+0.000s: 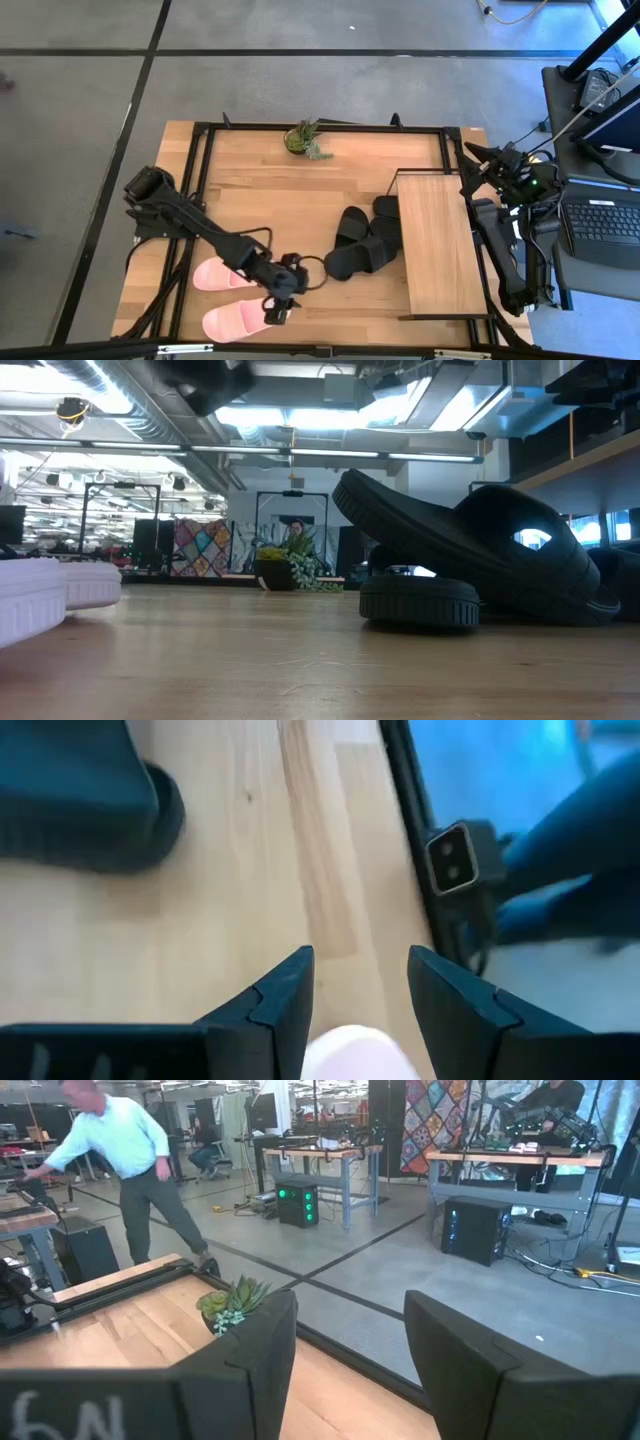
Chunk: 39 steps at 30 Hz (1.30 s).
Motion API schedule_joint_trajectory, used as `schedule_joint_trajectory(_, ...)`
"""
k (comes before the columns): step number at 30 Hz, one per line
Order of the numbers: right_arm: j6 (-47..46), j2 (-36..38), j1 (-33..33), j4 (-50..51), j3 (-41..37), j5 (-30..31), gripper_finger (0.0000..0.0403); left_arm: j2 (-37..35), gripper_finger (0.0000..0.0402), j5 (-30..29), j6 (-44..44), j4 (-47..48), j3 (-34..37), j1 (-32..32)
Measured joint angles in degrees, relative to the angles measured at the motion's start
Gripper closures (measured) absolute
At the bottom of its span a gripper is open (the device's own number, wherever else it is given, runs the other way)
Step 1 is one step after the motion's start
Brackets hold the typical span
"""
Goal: Pick and place slides into the shelf
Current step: Put the black slides under the shelf
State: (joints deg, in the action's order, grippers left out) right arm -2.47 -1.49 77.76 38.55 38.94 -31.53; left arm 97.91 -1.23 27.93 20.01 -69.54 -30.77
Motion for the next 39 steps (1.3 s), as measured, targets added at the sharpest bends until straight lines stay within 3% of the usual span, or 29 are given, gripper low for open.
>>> schedule_joint_trajectory(3,-0.1,0.0,0.0,0.0,0.0,0.0,0.0215,-0.5,0.0247,-1.9,8.9,-8.3,5.4,-1.0)
schedule_joint_trajectory(8,-0.2,0.0,0.0,0.9,0.0,0.0,0.0215,-0.4,0.0247,-12.7,38.2,-17.4,11.3,0.5)
schedule_joint_trajectory(11,-0.2,0.0,0.0,0.9,0.0,0.0,0.0215,-0.4,0.0247,-16.2,47.5,-22.8,12.8,1.3)
schedule_joint_trajectory(18,-0.2,0.0,0.0,0.8,0.0,0.0,0.0215,-0.4,0.0247,-28.1,49.9,-32.3,12.0,3.5)
schedule_joint_trajectory(27,-0.1,0.0,0.0,0.8,0.0,0.0,0.0215,-0.4,0.0247,-28.3,49.9,-33.4,11.8,5.8)
schedule_joint_trajectory(39,-0.1,0.0,0.0,0.8,0.0,0.0,0.0215,-0.4,0.0247,-27.7,46.6,-27.9,11.9,5.9)
